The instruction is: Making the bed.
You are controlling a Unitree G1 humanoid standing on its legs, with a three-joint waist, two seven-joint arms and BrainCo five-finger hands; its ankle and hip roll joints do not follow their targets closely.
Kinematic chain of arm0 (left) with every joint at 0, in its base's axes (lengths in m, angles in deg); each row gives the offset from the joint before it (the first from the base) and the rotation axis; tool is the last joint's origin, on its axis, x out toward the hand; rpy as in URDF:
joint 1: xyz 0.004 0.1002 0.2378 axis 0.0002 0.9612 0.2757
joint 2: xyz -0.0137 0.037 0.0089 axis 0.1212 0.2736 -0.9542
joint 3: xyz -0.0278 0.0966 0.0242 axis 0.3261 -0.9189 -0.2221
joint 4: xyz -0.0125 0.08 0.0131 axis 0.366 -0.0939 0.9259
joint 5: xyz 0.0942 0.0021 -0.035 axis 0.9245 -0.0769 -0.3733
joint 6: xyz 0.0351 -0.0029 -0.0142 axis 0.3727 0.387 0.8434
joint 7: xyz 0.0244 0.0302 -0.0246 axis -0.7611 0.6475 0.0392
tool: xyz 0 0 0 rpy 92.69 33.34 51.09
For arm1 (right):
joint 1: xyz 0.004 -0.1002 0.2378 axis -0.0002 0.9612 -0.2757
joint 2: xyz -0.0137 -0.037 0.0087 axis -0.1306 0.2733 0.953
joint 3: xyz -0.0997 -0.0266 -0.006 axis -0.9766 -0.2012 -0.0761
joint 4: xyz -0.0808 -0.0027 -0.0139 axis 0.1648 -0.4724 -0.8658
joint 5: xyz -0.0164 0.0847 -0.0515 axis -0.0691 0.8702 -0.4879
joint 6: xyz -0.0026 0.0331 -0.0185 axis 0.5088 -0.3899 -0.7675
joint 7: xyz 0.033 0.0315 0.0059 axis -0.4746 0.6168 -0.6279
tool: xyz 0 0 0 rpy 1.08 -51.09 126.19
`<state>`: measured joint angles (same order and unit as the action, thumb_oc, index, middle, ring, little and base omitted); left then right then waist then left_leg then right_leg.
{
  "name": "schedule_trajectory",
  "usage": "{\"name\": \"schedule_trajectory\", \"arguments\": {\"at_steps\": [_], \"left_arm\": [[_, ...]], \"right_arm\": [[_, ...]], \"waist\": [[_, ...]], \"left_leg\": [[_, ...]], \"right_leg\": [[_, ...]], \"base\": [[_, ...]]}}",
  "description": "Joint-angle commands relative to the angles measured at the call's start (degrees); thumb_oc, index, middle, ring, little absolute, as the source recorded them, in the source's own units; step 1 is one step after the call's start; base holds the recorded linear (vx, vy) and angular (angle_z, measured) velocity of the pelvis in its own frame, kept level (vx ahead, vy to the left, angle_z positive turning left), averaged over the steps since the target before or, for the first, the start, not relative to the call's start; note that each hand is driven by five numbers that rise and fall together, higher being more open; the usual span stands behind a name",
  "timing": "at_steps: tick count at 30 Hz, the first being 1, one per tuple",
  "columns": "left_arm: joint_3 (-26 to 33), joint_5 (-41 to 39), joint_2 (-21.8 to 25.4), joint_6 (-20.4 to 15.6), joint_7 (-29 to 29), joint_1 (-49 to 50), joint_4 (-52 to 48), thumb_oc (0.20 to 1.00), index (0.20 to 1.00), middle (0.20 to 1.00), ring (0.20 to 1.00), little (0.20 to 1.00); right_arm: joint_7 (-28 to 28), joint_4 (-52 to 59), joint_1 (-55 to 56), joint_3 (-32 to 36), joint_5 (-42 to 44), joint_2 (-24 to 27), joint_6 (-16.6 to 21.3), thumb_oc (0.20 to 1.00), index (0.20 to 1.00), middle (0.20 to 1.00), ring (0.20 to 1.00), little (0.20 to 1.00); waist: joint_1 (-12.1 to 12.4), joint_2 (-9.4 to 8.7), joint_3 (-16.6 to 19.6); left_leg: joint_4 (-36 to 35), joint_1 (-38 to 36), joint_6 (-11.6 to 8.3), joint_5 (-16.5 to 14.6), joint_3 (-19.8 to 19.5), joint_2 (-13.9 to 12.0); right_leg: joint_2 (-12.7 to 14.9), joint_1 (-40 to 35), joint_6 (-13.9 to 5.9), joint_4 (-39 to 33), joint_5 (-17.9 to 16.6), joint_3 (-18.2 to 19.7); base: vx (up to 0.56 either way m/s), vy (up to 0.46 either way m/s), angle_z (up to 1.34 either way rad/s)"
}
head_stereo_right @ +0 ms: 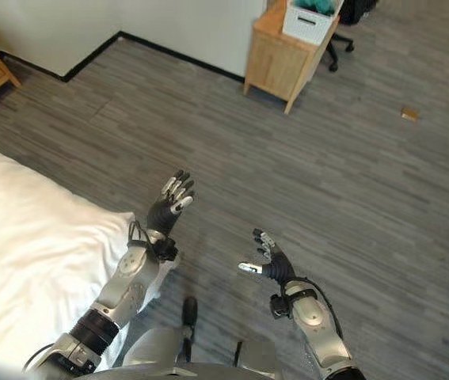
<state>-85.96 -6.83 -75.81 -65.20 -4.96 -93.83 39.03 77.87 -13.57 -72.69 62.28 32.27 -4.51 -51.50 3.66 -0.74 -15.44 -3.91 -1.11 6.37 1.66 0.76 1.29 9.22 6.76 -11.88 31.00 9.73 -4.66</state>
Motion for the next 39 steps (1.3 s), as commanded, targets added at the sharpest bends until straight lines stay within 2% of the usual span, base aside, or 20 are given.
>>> {"name": "schedule_trajectory", "arguments": {"at_steps": [1, 5, 10, 12, 15, 16, 17, 18, 19, 20, 21, 22, 23, 26, 27, 30, 32, 34, 37, 39], "left_arm": [[-0.25, 1.79, -0.68, -2.24, 1.07, -1.06, -1.40, 1.000, 1.000, 1.000, 1.000, 1.000], [0.00, 0.97, -1.13, -1.98, 1.53, 0.04, -0.39, 1.000, 1.000, 1.000, 1.000, 1.000], [1.03, 1.02, -1.47, -1.69, 2.74, 0.56, 0.14, 1.000, 1.000, 1.000, 1.000, 1.000], [1.04, 0.37, -2.03, -1.46, 3.56, 0.45, 1.30, 1.000, 1.000, 1.000, 1.000, 1.000], [1.54, -0.58, -2.34, -1.38, 4.00, 1.14, 1.40, 1.000, 1.000, 1.000, 1.000, 1.000], [1.55, -0.59, -2.37, -1.38, 4.01, 1.15, 1.39, 1.000, 1.000, 1.000, 1.000, 1.000], [2.20, -2.42, -1.95, -1.44, 4.78, 1.69, -0.16, 1.000, 1.000, 1.000, 1.000, 1.000], [2.13, -1.74, -1.71, -1.15, 4.04, 1.55, -0.06, 1.000, 1.000, 1.000, 1.000, 1.000], [2.13, -1.72, -1.70, -1.13, 4.00, 1.49, -0.08, 1.000, 1.000, 1.000, 1.000, 1.000], [2.60, -3.74, -1.44, -0.97, 4.16, 1.12, -0.63, 1.000, 1.000, 1.000, 1.000, 1.000], [2.96, -2.40, -0.72, -1.14, 2.59, 1.50, -0.96, 1.000, 1.000, 1.000, 1.000, 1.000], [2.95, -2.39, -0.71, -1.12, 2.57, 1.49, -0.97, 1.000, 1.000, 1.000, 1.000, 1.000], [1.87, -1.76, -1.01, -0.78, 3.03, 0.97, -1.56, 1.000, 1.000, 1.000, 1.000, 1.000], [1.89, -2.50, -1.29, -0.35, 3.15, 1.44, -1.47, 1.000, 1.000, 1.000, 1.000, 1.000], [1.54, -2.56, -1.67, -0.32, 3.65, 1.73, -1.24, 1.000, 1.000, 1.000, 1.000, 1.000], [0.65, -3.47, -2.70, -0.22, 4.08, 2.53, -0.67, 1.000, 1.000, 1.000, 1.000, 1.000], [-0.04, -3.70, -3.63, -0.23, 3.79, 2.51, -0.23, 1.000, 1.000, 1.000, 1.000, 1.000], [-0.42, -3.98, -3.93, -0.08, 4.44, 2.63, -0.16, 1.000, 1.000, 1.000, 1.000, 1.000], [-1.13, -4.06, -3.84, 0.43, 3.89, 2.60, 0.27, 1.000, 1.000, 1.000, 1.000, 1.000], [-1.90, -4.13, -2.90, 0.77, 3.85, 2.78, -0.90, 1.000, 1.000, 1.000, 1.000, 1.000]], "right_arm": [[0.86, 2.60, -1.04, 1.88, -1.50, -0.86, 2.29, 1.000, 1.000, 1.000, 1.000, 1.000], [2.11, 1.38, -2.10, 1.87, -1.54, -1.46, 2.24, 1.000, 1.000, 1.000, 1.000, 1.000], [2.33, -0.15, -2.56, 2.14, -1.14, -1.31, 2.25, 1.000, 1.000, 1.000, 1.000, 1.000], [2.64, -1.85, -2.98, 2.12, -1.44, -0.87, 2.03, 1.000, 1.000, 1.000, 1.000, 1.000], [2.68, -2.80, -3.66, 1.81, -1.70, -0.09, 1.93, 1.000, 1.000, 1.000, 1.000, 1.000], [2.69, -2.83, -3.67, 1.79, -1.69, -0.06, 1.94, 1.000, 1.000, 1.000, 1.000, 1.000], [3.90, 0.69, -5.42, 2.01, -4.62, 1.70, 1.56, 1.000, 1.000, 1.000, 1.000, 1.000], [3.95, 0.66, -5.91, 1.89, -3.66, 1.76, 1.94, 1.000, 1.000, 1.000, 1.000, 1.000], [3.94, 0.62, -5.98, 1.91, -3.64, 1.75, 1.96, 1.000, 1.000, 1.000, 1.000, 1.000], [3.13, -0.07, -0.14, 3.00, 0.16, -0.39, 0.46, 1.000, 1.000, 1.000, 1.000, 1.000], [2.65, 5.15, -0.75, 2.49, 0.98, 1.90, 1.01, 1.000, 1.000, 1.000, 1.000, 1.000], [2.64, 5.21, -0.73, 2.51, 0.98, 1.89, 0.97, 1.000, 1.000, 1.000, 1.000, 1.000], [2.56, 2.69, -5.06, 0.67, 1.98, 1.28, 1.18, 1.000, 1.000, 1.000, 1.000, 1.000], [2.57, 2.45, -7.50, -0.57, 2.21, 0.12, 0.77, 1.000, 1.000, 1.000, 1.000, 1.000], [2.58, 1.96, -8.25, -1.19, 1.55, -0.62, 0.75, 1.000, 1.000, 1.000, 1.000, 1.000], [2.82, 0.60, -8.27, -1.64, -0.84, -0.76, 0.31, 1.000, 1.000, 1.000, 1.000, 1.000], [3.52, 0.21, -8.83, -1.31, -1.80, -0.89, 0.04, 1.000, 1.000, 1.000, 1.000, 1.000], [3.19, 0.60, -8.13, -1.09, -2.43, -1.06, -0.24, 1.000, 1.000, 1.000, 1.000, 1.000], [3.73, 0.02, -6.84, -1.12, -4.23, -2.63, -0.42, 1.000, 1.000, 1.000, 1.000, 1.000], [3.99, -0.48, -6.57, -1.20, -4.67, -3.63, -1.01, 1.000, 1.000, 1.000, 1.000, 1.000]], "waist": [[-1.73, -0.24, 1.56], [-3.72, -0.53, 2.20], [-6.73, -0.52, 2.67], [-7.65, -0.27, 4.47], [-7.63, 1.40, 5.84], [-7.62, 1.51, 5.81], [-7.38, 1.78, 5.31], [-6.68, 1.03, 4.39], [-6.69, 1.21, 4.39], [-6.01, -0.11, 2.56], [-4.45, -0.55, 1.91], [-4.51, -0.77, 2.03], [-2.52, -1.92, 1.29], [0.12, -0.94, 1.01], [1.37, 0.15, 2.12], [3.00, 1.28, 3.23], [3.90, 1.18, 3.78], [3.94, 0.96, 4.90], [4.41, -1.63, 6.63], [3.71, -2.21, 5.64]], "left_leg": [[-1.09, 1.01, -7.03, 1.35, -1.28, -1.54], [-1.09, -3.63, -7.52, -2.91, -5.05, -0.12], [-1.09, -10.06, -7.75, -6.77, -12.97, 1.47], [-1.09, -14.34, -7.81, -9.46, -17.01, 0.11], [3.55, -15.61, -10.92, -6.48, -15.76, -2.70], [3.81, -15.58, -10.92, -6.70, -15.73, -2.75], [19.69, -8.44, -15.78, 2.12, -11.64, -3.12], [28.65, -4.44, -16.44, 5.51, -10.78, -2.68], [29.67, -3.83, -16.42, 5.02, -10.82, -2.77], [39.52, 1.50, -15.44, 6.96, -9.79, -1.28], [44.30, 4.89, -13.71, 5.62, -8.47, -0.14], [44.14, 5.05, -13.68, 5.90, -8.48, 0.10], [46.84, 11.88, -11.84, 4.15, -6.82, 2.57], [36.44, 16.11, -10.53, 1.34, -3.55, -0.08], [22.67, 15.25, -9.64, 1.27, -2.09, -0.45], [4.89, 14.29, -10.28, 7.86, 3.13, -2.41], [0.89, 16.26, -10.53, 8.94, 8.37, -3.82], [-0.84, 15.52, -9.68, 8.58, 10.06, -4.04], [-1.07, 13.44, -7.57, 9.47, 9.09, -1.49], [-1.08, 9.76, -6.25, 7.56, 8.85, -0.37]], "right_leg": [[-1.61, -3.09, 1.61, -16.78, -12.90, -1.06], [-4.25, 0.80, 2.07, -29.06, -15.07, -1.88], [-7.94, 6.80, 1.42, -34.47, -19.81, -2.53], [-7.90, 5.50, 2.95, -35.22, -20.89, -2.15], [-8.51, 1.96, 3.88, -35.06, -20.63, -2.37], [-8.61, 1.90, 3.88, -35.06, -20.61, -2.38], [-7.85, -2.09, 5.50, -36.00, -18.91, -2.22], [-7.32, -3.47, 6.38, -36.00, -18.04, -1.66], [-7.48, -3.32, 6.37, -36.00, -18.09, -1.71], [-7.19, -5.47, 7.56, -36.00, -17.08, -0.15], [-7.10, -7.16, 8.12, -36.00, -16.13, 1.05], [-6.85, -6.97, 8.08, -36.00, -16.20, 1.02], [-5.55, -8.93, 8.17, -36.00, -14.72, 2.23], [-6.00, -11.95, 7.73, -36.00, -11.76, 4.62], [-6.74, -13.17, 7.25, -36.00, -9.94, 5.14], [-7.35, -17.68, 7.04, -36.00, -5.66, 4.96], [-6.74, -20.71, 6.43, -36.00, -3.45, 4.27], [-6.01, -21.65, 5.57, -36.00, -3.00, 4.02], [-2.37, -23.75, 2.58, -32.79, -6.61, 2.20], [-0.92, -17.86, -1.51, -19.18, -14.83, 2.17]], "base": [[0.33, -0.040, 0.53], [0.40, -0.008, 0.72], [0.47, 0.001, 0.92], [0.66, -0.129, 1.28], [0.48, -0.112, 0.81], [0.33, -0.063, 0.32], [0.31, -0.064, 0.25], [0.30, -0.058, 0.32], [0.19, -0.093, 0.17], [0.15, -0.112, -0.15], [0.16, -0.119, -0.36], [0.27, -0.112, -0.45], [0.29, -0.054, -0.40], [0.51, 0.081, -0.58], [0.66, 0.227, -0.24], [0.60, 0.208, -0.21], [0.45, 0.178, -0.06], [0.38, 0.168, -0.01], [0.49, 0.206, 0.09], [0.38, 0.220, 0.20]]}}
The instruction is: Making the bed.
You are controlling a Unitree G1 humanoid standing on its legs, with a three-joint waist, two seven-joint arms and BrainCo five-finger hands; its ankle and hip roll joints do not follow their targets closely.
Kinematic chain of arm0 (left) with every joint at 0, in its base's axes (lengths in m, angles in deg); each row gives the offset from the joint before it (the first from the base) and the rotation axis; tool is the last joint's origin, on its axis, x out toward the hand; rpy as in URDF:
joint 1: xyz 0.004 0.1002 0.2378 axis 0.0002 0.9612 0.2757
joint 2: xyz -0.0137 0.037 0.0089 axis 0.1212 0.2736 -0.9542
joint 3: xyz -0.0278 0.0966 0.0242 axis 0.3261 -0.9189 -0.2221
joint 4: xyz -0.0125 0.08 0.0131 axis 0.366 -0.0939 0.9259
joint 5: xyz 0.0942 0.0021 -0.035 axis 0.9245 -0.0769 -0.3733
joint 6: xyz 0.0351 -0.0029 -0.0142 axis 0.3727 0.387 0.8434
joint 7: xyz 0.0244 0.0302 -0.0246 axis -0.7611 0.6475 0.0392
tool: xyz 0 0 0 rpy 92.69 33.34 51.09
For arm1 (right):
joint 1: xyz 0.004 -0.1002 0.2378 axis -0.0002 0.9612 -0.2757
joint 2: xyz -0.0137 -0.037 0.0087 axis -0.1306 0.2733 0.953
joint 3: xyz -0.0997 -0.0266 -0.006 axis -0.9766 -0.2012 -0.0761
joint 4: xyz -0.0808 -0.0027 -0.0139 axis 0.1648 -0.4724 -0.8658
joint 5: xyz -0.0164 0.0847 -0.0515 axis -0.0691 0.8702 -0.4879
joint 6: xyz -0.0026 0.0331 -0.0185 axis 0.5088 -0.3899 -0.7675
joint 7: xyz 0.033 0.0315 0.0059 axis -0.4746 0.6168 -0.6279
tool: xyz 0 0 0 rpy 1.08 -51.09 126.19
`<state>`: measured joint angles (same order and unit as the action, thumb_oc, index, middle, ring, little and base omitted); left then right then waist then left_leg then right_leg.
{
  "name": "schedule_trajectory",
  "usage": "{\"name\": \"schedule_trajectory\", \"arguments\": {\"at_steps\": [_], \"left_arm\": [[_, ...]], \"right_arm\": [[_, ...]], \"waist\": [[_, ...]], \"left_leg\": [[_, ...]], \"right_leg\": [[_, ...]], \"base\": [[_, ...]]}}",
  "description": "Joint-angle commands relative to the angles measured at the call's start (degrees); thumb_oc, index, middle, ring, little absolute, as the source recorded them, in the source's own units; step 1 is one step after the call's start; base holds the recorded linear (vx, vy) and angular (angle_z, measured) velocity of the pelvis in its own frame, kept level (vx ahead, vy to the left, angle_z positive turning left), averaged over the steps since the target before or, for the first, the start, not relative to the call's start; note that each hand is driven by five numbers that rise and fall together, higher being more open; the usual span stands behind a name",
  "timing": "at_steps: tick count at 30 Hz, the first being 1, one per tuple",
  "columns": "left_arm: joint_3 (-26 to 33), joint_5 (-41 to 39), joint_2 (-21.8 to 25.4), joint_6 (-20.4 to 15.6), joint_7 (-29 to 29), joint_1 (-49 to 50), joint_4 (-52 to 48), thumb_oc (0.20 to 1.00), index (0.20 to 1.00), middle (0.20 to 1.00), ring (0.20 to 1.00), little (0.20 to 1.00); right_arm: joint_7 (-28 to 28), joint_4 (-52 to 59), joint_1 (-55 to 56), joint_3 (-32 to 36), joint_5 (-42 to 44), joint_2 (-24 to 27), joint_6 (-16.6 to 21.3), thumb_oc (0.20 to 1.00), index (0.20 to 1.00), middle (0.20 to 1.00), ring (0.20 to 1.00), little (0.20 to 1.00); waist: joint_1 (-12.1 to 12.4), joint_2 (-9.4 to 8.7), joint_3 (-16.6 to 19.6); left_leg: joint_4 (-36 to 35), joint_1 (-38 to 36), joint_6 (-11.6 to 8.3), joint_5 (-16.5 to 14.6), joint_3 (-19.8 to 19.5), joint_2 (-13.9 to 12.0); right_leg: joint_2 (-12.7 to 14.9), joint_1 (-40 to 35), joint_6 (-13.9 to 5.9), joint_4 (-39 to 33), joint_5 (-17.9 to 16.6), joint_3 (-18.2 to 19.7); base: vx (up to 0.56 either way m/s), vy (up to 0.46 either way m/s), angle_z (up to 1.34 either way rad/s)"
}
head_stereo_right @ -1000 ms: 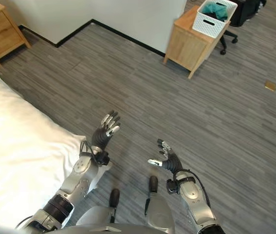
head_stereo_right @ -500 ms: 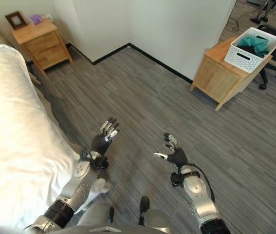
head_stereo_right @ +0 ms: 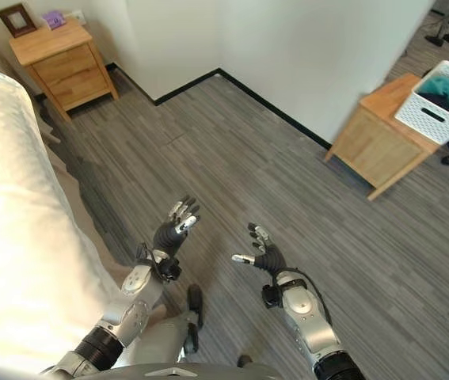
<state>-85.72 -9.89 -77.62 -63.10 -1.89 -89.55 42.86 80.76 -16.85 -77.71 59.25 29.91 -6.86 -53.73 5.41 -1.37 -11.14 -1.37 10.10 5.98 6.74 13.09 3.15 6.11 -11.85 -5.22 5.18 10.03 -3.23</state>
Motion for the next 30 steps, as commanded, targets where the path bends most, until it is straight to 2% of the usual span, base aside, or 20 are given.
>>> {"name": "schedule_trajectory", "arguments": {"at_steps": [1, 2, 3, 5, 8, 10, 12, 13, 14, 16, 19, 21, 22, 23, 24, 25, 26, 27, 29, 30], "left_arm": [[-2.39, -0.56, -0.59, -1.13, 0.70, -2.27, -4.92, 1.000, 1.000, 1.000, 1.000, 1.000], [-2.44, -0.13, 0.08, -1.07, 0.43, -2.78, -5.04, 1.000, 1.000, 1.000, 1.000, 1.000], [-1.87, 0.93, 0.98, -1.41, -0.23, -3.05, -5.03, 1.000, 1.000, 1.000, 1.000, 1.000], [-1.23, 1.19, 1.77, -1.43, -0.49, -3.19, -5.05, 1.000, 1.000, 1.000, 1.000, 1.000], [-0.54, 1.12, 2.00, -1.58, -0.27, -2.32, -5.44, 1.000, 1.000, 1.000, 1.000, 1.000], [0.38, 1.14, 2.16, -1.66, -0.04, -1.81, -5.24, 1.000, 1.000, 1.000, 1.000, 1.000], [0.39, 1.38, 2.17, -1.50, 0.42, -1.45, -5.17, 1.000, 1.000, 1.000, 1.000, 1.000], [1.52, 1.29, 2.52, -1.42, 0.79, -0.98, -4.47, 1.000, 1.000, 1.000, 1.000, 1.000], [1.54, 1.27, 2.51, -1.42, 0.82, -0.93, -4.47, 1.000, 1.000, 1.000, 1.000, 1.000], [3.36, 0.97, 2.99, -1.16, 1.53, 0.58, -3.56, 1.000, 1.000, 1.000, 1.000, 1.000], [4.82, 1.11, 3.54, -0.95, 2.45, 1.39, -2.95, 1.000, 1.000, 1.000, 1.000, 1.000], [5.27, 1.18, 3.53, -0.57, 4.09, 2.86, -2.39, 1.000, 1.000, 1.000, 1.000, 1.000], [5.26, 1.02, 3.12, -0.06, 4.42, 3.91, -1.96, 1.000, 1.000, 1.000, 1.000, 1.000], [6.04, 0.51, 3.51, 0.28, 5.70, 5.61, -1.37, 1.000, 1.000, 1.000, 1.000, 1.000], [6.42, 0.44, 3.70, 0.37, 5.66, 5.92, -0.93, 1.000, 1.000, 1.000, 1.000, 1.000], [7.16, -0.06, 4.27, 0.77, 5.10, 5.75, -0.92, 1.000, 1.000, 1.000, 1.000, 1.000], [8.15, -0.83, 4.65, 1.03, 4.96, 5.83, -1.29, 1.000, 1.000, 1.000, 1.000, 1.000], [9.59, -2.11, 4.98, 1.01, 5.09, 6.76, -1.78, 1.000, 1.000, 1.000, 1.000, 1.000], [11.38, -2.21, 5.68, 1.33, 4.49, 7.84, -2.71, 1.000, 1.000, 1.000, 1.000, 1.000], [12.11, -2.41, 5.86, 1.36, 4.27, 8.19, -2.90, 1.000, 1.000, 1.000, 1.000, 1.000]], "right_arm": [[1.18, 2.91, -1.55, 1.58, -2.59, -1.69, 0.96, 1.000, 1.000, 1.000, 1.000, 1.000], [1.26, 3.13, -1.74, 1.36, -2.60, -2.09, 1.06, 1.000, 1.000, 1.000, 1.000, 1.000], [1.50, 3.25, -1.69, 1.84, -2.74, -2.44, 1.07, 1.000, 1.000, 1.000, 1.000, 1.000], [1.92, 3.56, -1.53, 2.79, -1.85, -2.85, 1.12, 1.000, 1.000, 1.000, 1.000, 1.000], [2.01, 4.31, -0.44, 3.83, -1.38, -2.75, 1.41, 1.000, 1.000, 1.000, 1.000, 1.000], [2.33, 4.56, 0.39, 5.29, -0.42, -2.39, 1.81, 1.000, 1.000, 1.000, 1.000, 1.000], [2.31, 4.36, 0.52, 5.70, -0.47, -2.01, 1.74, 1.000, 1.000, 1.000, 1.000, 1.000], [2.50, 3.46, 0.49, 6.32, -0.04, -1.72, 1.62, 1.000, 1.000, 1.000, 1.000, 1.000], [2.50, 3.39, 0.49, 6.27, -0.03, -1.70, 1.65, 1.000, 1.000, 1.000, 1.000, 1.000], [2.31, 2.85, -0.08, 5.98, -0.60, -1.45, 1.14, 1.000, 1.000, 1.000, 1.000, 1.000], [2.21, 2.36, -0.64, 5.27, -2.31, -1.57, 0.58, 1.000, 1.000, 1.000, 1.000, 1.000], [1.72, 2.53, 0.66, 4.90, -4.75, -1.30, 0.11, 1.000, 1.000, 1.000, 1.000, 1.000], [1.88, 2.43, 0.86, 4.26, -6.49, -0.74, 0.43, 1.000, 1.000, 1.000, 1.000, 1.000], [1.64, 1.72, 1.26, 3.99, -10.62, 0.78, -0.37, 1.000, 1.000, 1.000, 1.000, 1.000], [1.04, 1.88, 0.97, 3.81, -11.07, 1.36, -0.55, 1.000, 1.000, 1.000, 1.000, 1.000], [1.00, 2.17, 0.31, 3.53, -10.72, 1.91, -0.71, 1.000, 1.000, 1.000, 1.000, 1.000], [1.04, 2.89, -0.21, 3.19, -10.30, 2.19, -0.76, 1.000, 1.000, 1.000, 1.000, 1.000], [1.06, 2.80, -0.46, 2.82, -9.86, 2.65, -0.75, 1.000, 1.000, 1.000, 1.000, 1.000], [1.33, 3.18, -1.23, 3.12, -9.98, 3.29, -1.34, 1.000, 1.000, 1.000, 1.000, 1.000], [1.70, 3.19, -1.60, 3.49, -9.88, 3.37, -1.57, 1.000, 1.000, 1.000, 1.000, 1.000]], "waist": [[1.03, -1.10, 0.90], [0.16, -0.43, 0.47], [-0.89, 1.82, 0.02], [-2.30, 2.38, -0.57], [-3.62, 2.36, -0.60], [-5.00, 1.97, -0.60], [-5.73, 1.74, -0.61], [-6.45, 0.89, -0.58], [-6.94, 1.28, -0.66], [-7.79, 1.34, -0.43], [-10.39, 1.45, -0.10], [-11.20, 1.51, 1.04], [-11.39, 2.62, 1.93], [-11.78, 4.30, 2.76], [-11.60, 4.40, 2.07], [-10.96, 2.79, 0.74], [-9.83, 1.15, -0.54], [-7.90, 0.25, -1.29], [-5.09, -1.39, -2.24], [-3.69, -1.89, -2.55]], "left_leg": [[-3.63, -3.92, -5.26, 1.13, -4.48, -1.88], [-3.63, -6.10, -4.95, -0.07, -5.78, -2.06], [-3.63, -8.92, -4.62, -1.72, -8.15, -3.73], [-3.63, -11.42, -4.18, -3.32, -11.31, -3.17], [-3.63, -13.22, -4.16, -4.42, -15.15, -2.24], [-3.63, -15.30, -4.52, -5.90, -20.21, -1.01], [-3.63, -16.26, -5.00, -6.38, -22.58, -0.40], [-3.63, -19.22, -5.92, -8.29, -27.44, 1.14], [-3.63, -19.54, -5.95, -8.67, -27.94, 0.69], [-3.63, -24.23, -6.78, -11.42, -32.14, 0.48], [-3.63, -28.52, -7.59, -13.38, -36.94, -0.81], [-3.63, -30.70, -8.22, -13.93, -37.29, -2.94], [-3.63, -31.33, -9.23, -11.60, -37.06, -5.15], [5.84, -29.87, -13.47, -6.45, -34.02, -7.49], [13.81, -25.87, -15.83, -1.25, -31.20, -7.49], [26.01, -18.45, -16.85, 3.92, -28.74, -5.68], [37.02, -12.15, -15.67, 6.06, -26.25, -3.69], [44.31, -8.60, -14.06, 4.77, -24.10, -3.00], [51.79, -0.22, -12.56, 2.15, -20.08, -1.91], [50.76, 3.40, -11.47, 0.33, -17.36, -3.13]], "right_leg": [[2.22, 3.36, -9.40, 12.94, -18.84, 1.27], [1.50, 6.13, -9.11, 18.97, -22.01, 1.85], [1.68, 11.49, -8.02, 25.20, -23.67, 1.50], [3.19, 15.64, -5.82, 26.45, -20.45, 0.21], [1.28, 17.88, -4.75, 20.62, -18.19, 1.16], [-2.85, 19.77, -3.90, 13.88, -14.82, 4.38], [-4.17, 20.64, -4.00, 9.44, -14.74, 5.50], [-4.84, 23.60, -4.16, -0.16, -16.22, 5.94], [-5.07, 22.86, -4.07, -0.74, -16.20, 5.30], [-5.77, 26.85, -5.02, -9.24, -20.80, 0.55], [-5.11, 30.72, -5.82, -10.18, -22.90, -2.07], [-4.85, 29.29, -4.62, -10.18, -23.47, -1.52], [-5.96, 28.29, -3.40, -10.18, -23.83, 0.31], [-6.76, 24.17, -3.08, -10.18, -23.26, 1.36], [-6.14, 21.67, -2.45, -10.18, -22.18, 1.40], [-4.47, 19.06, -1.18, -10.18, -21.03, 1.69], [-3.32, 16.52, -0.14, -10.18, -20.02, 1.76], [-3.53, 13.68, 0.96, -10.18, -18.34, 2.55], [-2.85, 10.58, 1.53, -10.18, -16.25, 3.75], [-2.96, 8.26, 1.72, -10.18, -14.85, 4.51]], "base": [[0.46, 0.251, 0.31], [0.65, 0.273, 0.68], [0.62, 0.221, 0.94], [0.53, 0.120, 1.11], [0.35, 0.008, 1.26], [0.43, -0.011, 1.32], [0.46, -0.008, 1.18], [0.43, -0.024, 1.14], [0.62, -0.035, 1.31], [0.76, -0.039, 1.14], [0.63, -0.084, 1.62], [0.58, -0.176, 1.28], [1.03, -0.238, 1.28], [0.84, -0.110, 0.79], [0.79, -0.110, 0.71], [0.47, -0.145, 0.40], [0.54, -0.249, 0.32], [0.48, -0.257, -0.02], [0.51, -0.166, -0.45], [0.58, -0.062, -0.55]]}}
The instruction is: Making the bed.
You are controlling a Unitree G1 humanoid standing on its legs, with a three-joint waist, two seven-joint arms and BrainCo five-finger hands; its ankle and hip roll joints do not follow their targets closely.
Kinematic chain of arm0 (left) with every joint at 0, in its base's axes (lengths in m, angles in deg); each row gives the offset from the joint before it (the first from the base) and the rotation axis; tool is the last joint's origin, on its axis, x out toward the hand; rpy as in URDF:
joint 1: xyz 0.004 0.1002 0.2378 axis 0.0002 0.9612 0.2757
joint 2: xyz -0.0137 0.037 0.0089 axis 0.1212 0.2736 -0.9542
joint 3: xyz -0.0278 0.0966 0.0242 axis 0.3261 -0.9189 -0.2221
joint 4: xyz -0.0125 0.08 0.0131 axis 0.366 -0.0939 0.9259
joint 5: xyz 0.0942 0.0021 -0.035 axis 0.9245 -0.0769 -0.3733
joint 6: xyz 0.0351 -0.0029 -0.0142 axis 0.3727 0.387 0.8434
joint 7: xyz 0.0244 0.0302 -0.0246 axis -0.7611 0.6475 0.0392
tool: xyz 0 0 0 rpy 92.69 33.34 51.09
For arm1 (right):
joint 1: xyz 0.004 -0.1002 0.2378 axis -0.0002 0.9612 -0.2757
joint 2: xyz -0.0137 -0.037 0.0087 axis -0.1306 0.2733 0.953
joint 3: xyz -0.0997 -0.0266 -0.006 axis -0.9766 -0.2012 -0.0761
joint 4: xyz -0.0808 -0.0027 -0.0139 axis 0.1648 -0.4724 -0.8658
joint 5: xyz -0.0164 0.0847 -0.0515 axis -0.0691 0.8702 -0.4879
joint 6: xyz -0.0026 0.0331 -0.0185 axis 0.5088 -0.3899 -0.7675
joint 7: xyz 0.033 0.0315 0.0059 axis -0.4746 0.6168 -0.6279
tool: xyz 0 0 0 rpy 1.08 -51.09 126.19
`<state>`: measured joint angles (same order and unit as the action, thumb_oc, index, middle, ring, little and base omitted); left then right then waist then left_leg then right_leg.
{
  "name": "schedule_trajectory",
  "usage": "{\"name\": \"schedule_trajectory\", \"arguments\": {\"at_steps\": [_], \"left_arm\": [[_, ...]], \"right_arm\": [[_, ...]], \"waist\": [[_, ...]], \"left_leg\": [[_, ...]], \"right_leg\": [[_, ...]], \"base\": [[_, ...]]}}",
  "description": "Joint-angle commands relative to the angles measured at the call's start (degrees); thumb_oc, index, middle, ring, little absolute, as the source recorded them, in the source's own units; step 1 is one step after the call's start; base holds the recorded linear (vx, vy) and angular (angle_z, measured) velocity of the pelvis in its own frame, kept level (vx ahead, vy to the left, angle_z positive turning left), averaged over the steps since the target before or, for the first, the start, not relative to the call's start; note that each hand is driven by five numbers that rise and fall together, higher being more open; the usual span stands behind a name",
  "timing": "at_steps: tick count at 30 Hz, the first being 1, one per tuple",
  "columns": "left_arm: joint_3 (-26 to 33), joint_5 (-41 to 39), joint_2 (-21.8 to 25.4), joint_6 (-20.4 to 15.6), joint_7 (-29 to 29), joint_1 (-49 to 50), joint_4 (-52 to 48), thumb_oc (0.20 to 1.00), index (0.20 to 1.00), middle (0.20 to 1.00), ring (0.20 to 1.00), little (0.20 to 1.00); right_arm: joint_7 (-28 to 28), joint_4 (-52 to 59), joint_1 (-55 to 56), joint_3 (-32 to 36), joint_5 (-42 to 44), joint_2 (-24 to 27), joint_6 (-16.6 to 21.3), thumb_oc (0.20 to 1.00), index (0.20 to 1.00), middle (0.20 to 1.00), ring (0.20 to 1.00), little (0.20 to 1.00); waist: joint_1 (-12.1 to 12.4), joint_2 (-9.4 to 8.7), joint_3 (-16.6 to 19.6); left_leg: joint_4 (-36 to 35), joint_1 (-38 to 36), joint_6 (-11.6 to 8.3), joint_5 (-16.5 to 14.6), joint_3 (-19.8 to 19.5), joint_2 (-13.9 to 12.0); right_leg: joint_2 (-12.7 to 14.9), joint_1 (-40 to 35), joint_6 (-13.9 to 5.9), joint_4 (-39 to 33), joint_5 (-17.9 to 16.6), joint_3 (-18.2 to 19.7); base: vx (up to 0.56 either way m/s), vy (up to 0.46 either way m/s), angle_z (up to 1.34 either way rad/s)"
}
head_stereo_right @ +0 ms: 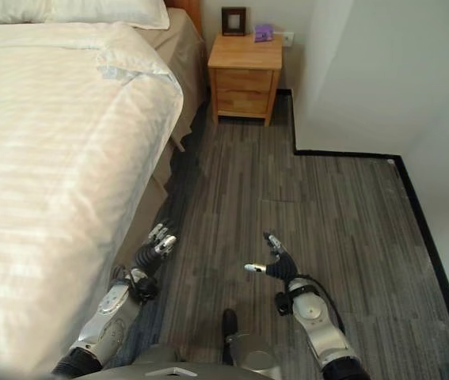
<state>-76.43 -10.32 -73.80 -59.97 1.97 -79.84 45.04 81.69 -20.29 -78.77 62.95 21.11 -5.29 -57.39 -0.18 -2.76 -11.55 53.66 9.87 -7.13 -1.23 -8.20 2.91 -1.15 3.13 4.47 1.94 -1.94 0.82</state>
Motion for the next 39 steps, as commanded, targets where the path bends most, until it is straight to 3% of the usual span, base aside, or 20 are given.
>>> {"name": "schedule_trajectory", "arguments": {"at_steps": [1, 5, 6, 8, 12, 13, 15, 16, 18, 19, 21, 24, 27, 30, 32, 33, 35, 36, 37, 39], "left_arm": [[3.27, -2.13, 1.99, -1.68, 0.37, -1.06, -5.37, 1.000, 1.000, 1.000, 1.000, 1.000], [3.75, -2.79, 1.57, -1.98, 0.61, 0.05, -6.40, 1.000, 1.000, 1.000, 1.000, 1.000], [3.38, -2.60, 1.25, -1.94, 0.39, 0.02, -6.52, 1.000, 1.000, 1.000, 1.000, 1.000], [2.34, -2.21, 0.29, -1.98, 0.34, -0.36, -6.70, 1.000, 1.000, 1.000, 1.000, 1.000], [-0.22, 0.89, -0.19, -2.09, -0.51, -1.77, -8.54, 1.000, 1.000, 1.000, 1.000, 1.000], [-1.03, 2.04, 0.16, -2.04, -0.53, -2.43, -8.88, 1.000, 1.000, 1.000, 1.000, 1.000], [-2.23, 3.89, 0.82, -2.06, -1.73, -3.68, -9.89, 1.000, 1.000, 1.000, 1.000, 1.000], [-2.84, 4.74, 1.47, -1.91, -1.66, -4.35, -10.01, 1.000, 1.000, 1.000, 1.000, 1.000], [-3.39, 5.18, 2.36, -2.00, -1.34, -4.73, -9.97, 1.000, 1.000, 1.000, 1.000, 1.000], [-3.73, 5.41, 2.56, -2.11, -1.60, -5.26, -9.53, 1.000, 1.000, 1.000, 1.000, 1.000], [-3.97, 4.77, 2.38, -1.97, -1.59, -5.89, -8.99, 1.000, 1.000, 1.000, 1.000, 1.000], [-2.52, 3.12, 2.11, -2.09, -1.42, -6.01, -8.28, 1.000, 1.000, 1.000, 1.000, 1.000], [-1.03, 2.57, 1.47, -2.68, -1.26, -6.48, -7.19, 1.000, 1.000, 1.000, 1.000, 1.000], [-0.28, 2.62, 0.33, -2.93, -0.30, -6.41, -6.37, 1.000, 1.000, 1.000, 1.000, 1.000], [-0.75, 2.54, -0.63, -2.74, 0.00, -5.95, -6.52, 1.000, 1.000, 1.000, 1.000, 1.000], [-1.37, 2.15, -1.07, -2.75, 0.15, -6.05, -6.25, 1.000, 1.000, 1.000, 1.000, 1.000], [-1.67, 1.92, -1.41, -2.76, -0.07, -6.28, -5.99, 1.000, 1.000, 1.000, 1.000, 1.000], [-2.70, 1.44, -1.42, -2.47, -0.55, -7.24, -6.27, 1.000, 1.000, 1.000, 1.000, 1.000], [-2.70, 1.44, -1.39, -2.47, -0.55, -7.28, -6.26, 1.000, 1.000, 1.000, 1.000, 1.000], [-3.34, 0.71, -1.15, -2.13, -1.19, -7.49, -7.62, 1.000, 1.000, 1.000, 1.000, 1.000]], "right_arm": [[0.81, 7.07, -0.64, 0.23, -0.82, 1.70, 2.01, 1.000, 1.000, 1.000, 1.000, 1.000], [0.84, 6.45, -0.58, 0.70, -0.67, 1.36, 2.80, 1.000, 1.000, 1.000, 1.000, 1.000], [0.72, 6.02, -0.53, 0.69, -0.93, 1.38, 2.86, 1.000, 1.000, 1.000, 1.000, 1.000], [0.28, 6.12, -0.52, 0.77, -1.80, 1.32, 2.58, 1.000, 1.000, 1.000, 1.000, 1.000], [-0.42, 7.56, 1.48, -0.12, -3.31, -0.90, 2.80, 1.000, 1.000, 1.000, 1.000, 1.000], [-0.06, 7.40, 2.00, -0.28, -3.41, -1.47, 2.72, 1.000, 1.000, 1.000, 1.000, 1.000], [0.08, 6.27, 1.03, -1.60, -3.10, -2.89, 2.51, 1.000, 1.000, 1.000, 1.000, 1.000], [-0.31, 5.88, 0.02, -2.38, -2.88, -3.06, 2.13, 1.000, 1.000, 1.000, 1.000, 1.000], [-0.64, 6.32, -0.96, -2.73, -1.28, -3.86, 2.38, 1.000, 1.000, 1.000, 1.000, 1.000], [-0.71, 7.35, -1.04, -2.82, -0.89, -4.01, 2.56, 1.000, 1.000, 1.000, 1.000, 1.000], [-1.09, 9.01, -1.45, -2.79, 0.94, -4.27, 2.63, 1.000, 1.000, 1.000, 1.000, 1.000], [-1.35, 9.99, -2.34, -2.63, 2.44, -4.34, 2.53, 1.000, 1.000, 1.000, 1.000, 1.000], [-1.46, 9.89, -2.91, -2.99, 1.95, -4.35, 2.19, 1.000, 1.000, 1.000, 1.000, 1.000], [-1.68, 9.89, -1.17, -2.84, 0.90, -4.99, 2.13, 1.000, 1.000, 1.000, 1.000, 1.000], [-1.92, 9.92, 0.20, -2.86, 0.87, -4.92, 2.25, 1.000, 1.000, 1.000, 1.000, 1.000], [-2.02, 9.80, 0.20, -2.93, 0.85, -4.63, 2.19, 1.000, 1.000, 1.000, 1.000, 1.000], [-1.90, 9.50, -0.11, -3.15, 0.59, -4.03, 2.32, 1.000, 1.000, 1.000, 1.000, 1.000], [-1.09, 9.48, -1.48, -3.46, 0.67, -2.86, 2.26, 1.000, 1.000, 1.000, 1.000, 1.000], [-1.09, 9.48, -1.52, -3.45, 0.68, -2.90, 2.25, 1.000, 1.000, 1.000, 1.000, 1.000], [0.02, 9.97, -2.77, -3.39, 1.69, -2.12, 2.62, 1.000, 1.000, 1.000, 1.000, 1.000]], "waist": [[2.92, -0.47, -2.21], [6.20, 2.47, -0.58], [7.10, 2.92, -0.46], [8.53, 2.87, -0.04], [9.84, 1.44, 2.01], [10.56, 1.21, 2.42], [8.70, 0.87, 1.24], [7.58, 2.20, 0.62], [5.53, 3.69, -0.01], [4.18, 4.20, -0.67], [1.76, 4.56, -1.30], [-1.22, 3.18, -1.05], [-2.84, 3.05, -0.84], [-3.52, 2.13, 0.61], [-4.20, 2.97, 2.02], [-4.40, 3.59, 2.39], [-4.42, 4.32, 2.47], [-3.82, 4.37, 1.30], [-3.97, 4.14, 1.45], [-1.79, 2.14, -0.37]], "left_leg": [[-6.78, 6.31, 2.07, 7.71, 5.61, -3.85], [-41.63, 6.29, 3.05, 9.48, 9.07, -5.65], [-52.09, 5.08, 2.31, 13.49, 10.10, -5.55], [-58.66, 9.06, 1.39, 13.88, 10.96, -5.62], [-58.66, 7.72, 2.24, 18.00, 7.74, -3.18], [-58.66, 6.61, 3.35, 17.92, 7.94, -3.13], [-58.66, 0.75, 5.36, 14.52, 7.06, -1.74], [-58.66, -2.04, 6.32, 13.04, 5.56, -2.51], [-58.66, -6.86, 7.66, 9.59, 4.25, -3.18], [-58.66, -9.16, 7.96, 8.38, 3.59, -3.33], [-58.66, -11.98, 8.13, 6.74, 2.20, -2.87], [-58.66, -16.69, 7.00, 2.62, -0.02, -1.54], [-58.66, -21.25, 6.12, -1.90, -1.52, -2.50], [-58.66, -27.40, 4.54, -8.00, -2.21, -4.51], [-58.66, -29.96, 2.93, -6.73, -2.53, -8.20], [-57.35, -29.87, 1.79, -3.93, -2.25, -10.04], [-52.99, -28.27, 0.67, -1.95, -1.37, -11.22], [-35.48, -20.44, -1.00, 5.44, -0.03, -11.43], [-35.42, -20.07, -0.97, 5.64, -0.21, -11.15], [-20.01, -13.12, 1.46, 8.90, -1.11, -7.85]], "right_leg": [[4.26, -8.30, -7.79, -6.94, -1.76, 0.99], [1.48, -12.97, -8.59, -6.94, 3.27, 4.11], [1.45, -15.30, -8.67, -6.94, 5.32, 4.78], [2.39, -19.53, -9.04, -6.94, 8.25, 5.34], [5.25, -25.13, -10.56, -5.12, 8.39, 6.83], [5.42, -23.62, -11.97, -0.21, 5.60, 7.85], [6.68, -15.70, -16.42, 18.09, -6.84, 8.28], [5.61, -10.53, -16.58, 26.96, -10.44, 7.97], [5.91, -4.17, -14.97, 34.56, -9.36, 4.67], [5.22, -0.56, -13.58, 36.00, -5.82, 2.82], [2.63, 3.82, -12.76, 31.43, -2.80, -0.93], [2.00, 5.84, -12.06, 11.09, -1.56, -3.68], [4.14, 8.15, -12.94, -4.82, -6.73, -5.63], [6.04, 9.33, -13.77, -6.93, -9.23, -7.95], [5.22, 7.44, -12.62, -6.31, -10.33, -7.69], [4.75, 6.51, -12.48, -5.93, -10.28, -7.92], [4.06, 5.20, -11.87, -5.88, -9.46, -8.32], [3.49, 0.80, -9.82, -6.14, -7.26, -8.17], [3.78, 1.02, -9.85, -6.16, -7.37, -8.27], [3.60, -3.48, -7.70, -6.87, -5.54, -5.98]], "base": [[0.62, 0.018, -0.67], [0.72, 0.191, -0.47], [0.76, 0.240, -0.30], [0.70, 0.172, -0.19], [0.62, 0.171, -0.33], [0.52, 0.175, -0.34], [0.47, 0.200, -0.49], [0.46, 0.202, -0.46], [0.51, 0.208, 0.00], [0.52, 0.179, 0.50], [0.51, 0.055, 0.45], [0.62, -0.076, 0.84], [0.67, -0.132, 0.38], [0.68, -0.170, 0.17], [0.55, -0.177, 0.57], [0.48, -0.160, 0.82], [0.33, -0.131, 0.47], [0.24, -0.114, -0.02], [0.35, -0.185, -0.27], [0.33, -0.182, -0.41]]}}
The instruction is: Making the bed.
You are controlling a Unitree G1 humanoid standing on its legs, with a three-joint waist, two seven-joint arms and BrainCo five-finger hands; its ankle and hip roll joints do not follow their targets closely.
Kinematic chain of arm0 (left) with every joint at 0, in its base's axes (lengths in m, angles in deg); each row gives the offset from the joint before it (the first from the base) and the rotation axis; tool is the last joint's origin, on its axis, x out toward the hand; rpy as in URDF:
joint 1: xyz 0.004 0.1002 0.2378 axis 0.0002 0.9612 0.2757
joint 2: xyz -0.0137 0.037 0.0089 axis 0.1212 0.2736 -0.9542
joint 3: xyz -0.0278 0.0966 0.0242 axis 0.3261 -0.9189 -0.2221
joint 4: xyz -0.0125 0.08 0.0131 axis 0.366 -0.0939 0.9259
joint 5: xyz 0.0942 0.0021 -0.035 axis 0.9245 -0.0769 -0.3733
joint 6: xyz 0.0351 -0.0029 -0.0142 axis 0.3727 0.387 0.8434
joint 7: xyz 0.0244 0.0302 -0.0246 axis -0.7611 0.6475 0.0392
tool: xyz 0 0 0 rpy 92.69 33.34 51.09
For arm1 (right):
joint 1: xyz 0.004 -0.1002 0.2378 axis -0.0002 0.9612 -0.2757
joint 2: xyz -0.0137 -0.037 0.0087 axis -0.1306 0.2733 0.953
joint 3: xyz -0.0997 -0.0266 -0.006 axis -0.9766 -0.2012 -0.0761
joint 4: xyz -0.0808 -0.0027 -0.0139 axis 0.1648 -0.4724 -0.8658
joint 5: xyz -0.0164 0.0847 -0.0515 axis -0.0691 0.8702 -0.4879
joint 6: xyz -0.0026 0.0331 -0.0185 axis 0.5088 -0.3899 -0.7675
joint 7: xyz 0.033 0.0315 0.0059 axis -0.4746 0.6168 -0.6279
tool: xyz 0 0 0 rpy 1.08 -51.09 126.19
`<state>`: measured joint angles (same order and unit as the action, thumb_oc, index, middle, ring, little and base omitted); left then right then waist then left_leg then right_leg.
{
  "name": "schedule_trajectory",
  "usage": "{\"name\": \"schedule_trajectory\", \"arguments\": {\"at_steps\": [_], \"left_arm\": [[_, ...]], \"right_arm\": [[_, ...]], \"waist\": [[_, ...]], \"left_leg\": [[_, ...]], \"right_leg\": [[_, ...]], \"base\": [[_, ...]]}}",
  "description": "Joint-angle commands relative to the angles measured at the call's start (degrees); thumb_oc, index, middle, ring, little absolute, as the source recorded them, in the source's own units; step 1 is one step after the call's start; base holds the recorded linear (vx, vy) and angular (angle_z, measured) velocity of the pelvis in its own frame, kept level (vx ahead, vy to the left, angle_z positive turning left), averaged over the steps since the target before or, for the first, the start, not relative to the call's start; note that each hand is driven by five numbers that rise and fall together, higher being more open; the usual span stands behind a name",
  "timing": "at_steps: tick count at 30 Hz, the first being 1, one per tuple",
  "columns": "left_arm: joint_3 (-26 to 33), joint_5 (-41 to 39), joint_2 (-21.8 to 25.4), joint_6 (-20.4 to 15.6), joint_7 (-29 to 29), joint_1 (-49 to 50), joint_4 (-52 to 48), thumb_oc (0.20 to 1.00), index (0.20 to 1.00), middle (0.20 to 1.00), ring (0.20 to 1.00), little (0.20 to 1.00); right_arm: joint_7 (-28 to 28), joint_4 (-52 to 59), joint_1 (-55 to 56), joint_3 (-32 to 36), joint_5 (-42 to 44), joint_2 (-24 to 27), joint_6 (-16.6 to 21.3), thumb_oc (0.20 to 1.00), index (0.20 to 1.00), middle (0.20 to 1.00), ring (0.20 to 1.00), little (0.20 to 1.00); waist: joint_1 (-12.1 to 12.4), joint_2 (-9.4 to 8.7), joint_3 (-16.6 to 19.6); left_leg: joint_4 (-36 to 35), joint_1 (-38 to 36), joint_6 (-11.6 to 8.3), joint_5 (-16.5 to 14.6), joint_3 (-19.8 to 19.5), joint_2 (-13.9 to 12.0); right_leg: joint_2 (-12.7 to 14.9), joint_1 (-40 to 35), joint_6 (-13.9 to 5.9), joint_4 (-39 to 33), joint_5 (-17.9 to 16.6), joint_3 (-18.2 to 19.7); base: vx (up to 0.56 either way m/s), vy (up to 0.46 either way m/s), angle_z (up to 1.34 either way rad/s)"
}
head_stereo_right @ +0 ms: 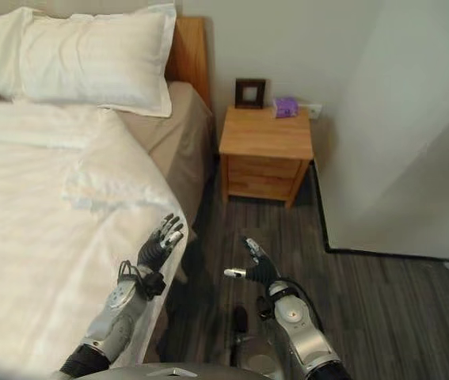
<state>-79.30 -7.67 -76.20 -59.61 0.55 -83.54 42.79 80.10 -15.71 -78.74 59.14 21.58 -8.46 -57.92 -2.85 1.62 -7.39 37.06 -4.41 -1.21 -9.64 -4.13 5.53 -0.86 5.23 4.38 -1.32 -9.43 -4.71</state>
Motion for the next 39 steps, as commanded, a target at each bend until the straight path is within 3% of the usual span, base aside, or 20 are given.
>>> {"name": "schedule_trajectory", "arguments": {"at_steps": [1, 3, 5, 7, 9, 11, 13, 15, 16, 17, 18, 20, 24, 26, 28, 29, 30, 32, 35, 39], "left_arm": [[-0.94, -1.89, 1.32, -2.26, 0.00, -4.21, -5.98, 1.000, 1.000, 1.000, 1.000, 1.000], [-1.84, -2.94, 1.08, -2.31, -1.12, -6.00, -6.84, 1.000, 1.000, 1.000, 1.000, 1.000], [-2.34, -4.12, 0.45, -2.32, -1.74, -7.67, -7.66, 1.000, 1.000, 1.000, 1.000, 1.000], [-2.60, -4.29, -0.06, -2.70, -1.92, -7.32, -8.55, 1.000, 1.000, 1.000, 1.000, 1.000], [-2.39, -5.27, -0.55, -3.12, -2.17, -6.73, -9.84, 1.000, 1.000, 1.000, 1.000, 1.000], [-1.86, -6.96, -0.76, -2.78, -2.27, -5.60, -11.27, 1.000, 1.000, 1.000, 1.000, 1.000], [-1.39, -8.49, -0.14, -2.08, -1.46, -3.50, -13.86, 1.000, 1.000, 1.000, 1.000, 1.000], [-0.33, -9.91, 0.57, -1.79, -1.75, -1.39, -16.09, 1.000, 1.000, 1.000, 1.000, 1.000], [-0.34, -9.93, 0.64, -1.74, -1.78, -1.33, -16.19, 1.000, 1.000, 1.000, 1.000, 1.000], [-0.10, -9.09, 1.31, -1.86, -2.55, -1.13, -18.01, 1.000, 1.000, 1.000, 1.000, 1.000], [0.12, -8.07, 2.02, -1.92, -3.36, -1.46, -19.04, 1.000, 1.000, 1.000, 1.000, 1.000], [0.44, -5.06, 2.98, -3.38, -4.62, -2.30, -20.81, 1.000, 1.000, 1.000, 1.000, 1.000], [3.00, -2.14, 5.68, -5.39, -3.93, -3.29, -27.42, 1.000, 1.000, 1.000, 1.000, 1.000], [5.50, -2.36, 6.57, -6.63, -2.47, -2.93, -30.14, 1.000, 1.000, 1.000, 1.000, 1.000], [7.33, -3.47, 6.47, -7.42, -1.45, -2.71, -30.70, 1.000, 1.000, 1.000, 1.000, 1.000], [7.32, -3.49, 6.48, -7.40, -1.43, -2.71, -30.69, 1.000, 1.000, 1.000, 1.000, 1.000], [9.07, -5.40, 6.54, -7.88, -0.52, -2.21, -31.54, 1.000, 1.000, 1.000, 1.000, 1.000], [10.04, -6.42, 6.70, -8.06, -0.39, -1.14, -32.31, 1.000, 1.000, 1.000, 1.000, 1.000], [13.23, -8.37, 6.40, -8.06, -0.13, 1.98, -33.93, 1.000, 1.000, 1.000, 1.000, 1.000], [18.19, -9.56, 4.14, -9.15, -2.18, 6.39, -35.08, 1.000, 1.000, 1.000, 1.000, 1.000]], "right_arm": [[2.09, 5.59, -3.59, 0.62, 0.92, 1.47, 2.79, 1.000, 1.000, 1.000, 1.000, 1.000], [3.07, 5.45, -5.76, 0.82, 1.04, 1.93, 2.45, 1.000, 1.000, 1.000, 1.000, 1.000], [4.51, 4.51, -7.96, 0.87, 1.15, 1.52, 1.93, 1.000, 1.000, 1.000, 1.000, 1.000], [4.79, 4.12, -8.56, 0.87, 1.17, 1.23, 2.35, 1.000, 1.000, 1.000, 1.000, 1.000], [5.78, 4.04, -8.99, 1.03, 0.18, 0.91, 2.40, 1.000, 1.000, 1.000, 1.000, 1.000], [6.42, 5.30, -9.25, 2.04, -0.51, 1.02, 1.71, 1.000, 1.000, 1.000, 1.000, 1.000], [5.76, 8.35, -8.92, 2.10, -2.37, 0.87, 1.17, 1.000, 1.000, 1.000, 1.000, 1.000], [5.78, 10.67, -8.44, 2.89, -5.63, 0.58, 1.34, 1.000, 1.000, 1.000, 1.000, 1.000], [5.76, 10.72, -8.39, 2.91, -5.66, 0.54, 1.31, 1.000, 1.000, 1.000, 1.000, 1.000], [6.35, 12.02, -8.95, 3.44, -9.81, 1.08, 0.83, 1.000, 1.000, 1.000, 1.000, 1.000], [7.35, 12.21, -9.85, 3.85, -11.75, 1.62, 0.67, 1.000, 1.000, 1.000, 1.000, 1.000], [9.29, 14.79, -9.32, 6.75, -15.73, 3.48, 0.81, 1.000, 1.000, 1.000, 1.000, 1.000], [13.43, 16.98, -8.79, 12.97, -21.29, 7.18, 0.56, 1.000, 1.000, 1.000, 1.000, 1.000], [14.26, 17.34, -7.35, 16.33, -22.47, 8.56, 0.35, 1.000, 1.000, 1.000, 1.000, 1.000], [14.76, 17.01, -5.22, 18.93, -22.33, 9.00, 0.62, 1.000, 1.000, 1.000, 1.000, 1.000], [14.75, 17.00, -5.20, 18.94, -22.33, 9.00, 0.62, 1.000, 1.000, 1.000, 1.000, 1.000], [14.47, 17.61, -4.17, 20.53, -22.01, 9.34, 0.69, 1.000, 1.000, 1.000, 1.000, 1.000], [14.21, 17.20, -4.43, 20.71, -21.42, 9.47, 0.83, 1.000, 1.000, 1.000, 1.000, 1.000], [13.27, 16.37, -7.59, 19.14, -21.24, 9.31, 0.83, 1.000, 1.000, 1.000, 1.000, 1.000], [11.81, 15.36, -13.68, 13.98, -20.88, 10.37, 1.69, 1.000, 1.000, 1.000, 1.000, 1.000]], "waist": [[2.07, -3.68, -5.22], [4.41, -4.55, -6.68], [6.20, -4.19, -6.87], [7.33, -3.23, -6.39], [8.30, -2.82, -5.62], [8.30, -2.79, -4.83], [8.72, -2.98, -3.36], [10.54, -3.92, -2.61], [10.64, -3.90, -2.30], [10.36, -3.72, -3.20], [9.48, -2.88, -3.56], [7.97, -1.18, -4.12], [6.75, -1.64, -3.87], [5.72, -2.47, -3.56], [4.61, -2.93, -3.24], [4.58, -2.91, -3.03], [4.58, -3.34, -2.91], [4.62, -3.59, -2.80], [6.72, -4.50, -2.19], [10.39, -3.70, -1.63]], "left_leg": [[1.06, 4.80, -4.01, 17.36, -4.54, -8.49], [3.94, 11.42, -2.69, 14.59, -2.08, -8.58], [-4.59, 15.50, -2.57, 13.56, 1.38, -9.08], [-16.41, 13.96, -2.42, 13.37, 5.14, -9.87], [-26.70, 13.78, -2.30, 15.36, 13.25, -9.98], [-31.10, 12.58, -1.38, 16.03, 26.08, -10.91], [-35.38, 10.20, 0.56, 15.57, 29.23, -9.91], [-38.14, 7.61, 2.61, 14.29, 25.84, -6.88], [-38.22, 7.95, 2.63, 14.52, 25.94, -7.00], [-40.85, 4.24, 3.66, 13.36, 24.00, -5.99], [-41.89, 3.15, 4.13, 13.47, 21.50, -6.34], [-42.06, 2.09, 3.67, 12.89, 16.96, -7.95], [-42.06, 2.57, 2.03, 12.76, 9.60, -7.60], [-42.06, 3.46, 1.03, 13.46, 4.82, -7.11], [-42.06, 3.51, 0.43, 13.30, -0.94, -6.32], [-42.06, 3.41, 0.48, 12.80, -0.99, -6.31], [-42.06, 3.58, -0.33, 12.66, -5.17, -6.03], [-42.06, 3.18, -0.79, 12.27, -7.13, -6.01], [-42.06, 3.31, -2.35, 12.89, -7.96, -7.26], [-42.06, 4.74, -5.85, 15.71, -9.68, -10.88]], "right_leg": [[4.18, -7.36, -7.17, -3.68, 2.82, 0.27], [4.35, -10.02, -7.17, -3.68, 4.56, 1.83], [3.92, -12.28, -7.42, -3.68, 6.37, 2.27], [3.60, -13.46, -7.89, -3.68, 7.83, 2.41], [3.01, -15.91, -7.73, -3.68, 10.46, 0.49], [3.11, -17.71, -8.30, -3.68, 12.29, -3.26], [3.48, -19.47, -9.14, -3.68, 11.83, -5.71], [5.16, -18.15, -11.84, 5.50, 10.52, -8.79], [5.08, -17.62, -11.79, 5.72, 10.47, -8.69], [8.44, -12.49, -17.16, 18.46, 4.96, -11.12], [8.53, -7.85, -18.09, 25.74, 1.56, -9.93], [7.30, -1.65, -17.77, 33.48, 2.20, -7.33], [10.79, 0.82, -14.78, 25.25, 5.47, -4.21], [8.65, -0.15, -13.53, 14.08, 7.26, 2.56], [6.50, -0.76, -13.54, 8.37, 6.99, 12.81], [6.56, -0.99, -13.51, 8.13, 7.35, 12.67], [6.44, -2.11, -13.46, 4.81, 6.33, 19.46], [6.88, -2.96, -13.29, 3.10, 5.59, 19.84], [9.27, -6.19, -13.50, -2.18, 4.08, 14.76], [6.48, -8.93, -11.97, -3.68, 6.11, 10.24]], "base": [[0.38, -0.167, -0.71], [0.33, -0.049, -0.85], [0.37, 0.074, -0.55], [0.38, 0.125, -0.38], [0.37, 0.060, -0.10], [0.34, 0.018, 0.54], [0.36, 0.097, 1.08], [0.29, 0.078, 0.87], [0.26, 0.044, 0.83], [0.24, 0.039, 0.88], [0.31, 0.037, 0.91], [0.20, -0.052, 1.46], [0.24, -0.212, 1.65], [0.24, -0.314, 1.61], [0.25, -0.255, 1.80], [0.25, -0.299, 1.87], [0.22, -0.312, 1.81], [0.15, -0.258, 1.50], [0.07, -0.344, 0.81], [0.07, -0.331, 0.38]]}}
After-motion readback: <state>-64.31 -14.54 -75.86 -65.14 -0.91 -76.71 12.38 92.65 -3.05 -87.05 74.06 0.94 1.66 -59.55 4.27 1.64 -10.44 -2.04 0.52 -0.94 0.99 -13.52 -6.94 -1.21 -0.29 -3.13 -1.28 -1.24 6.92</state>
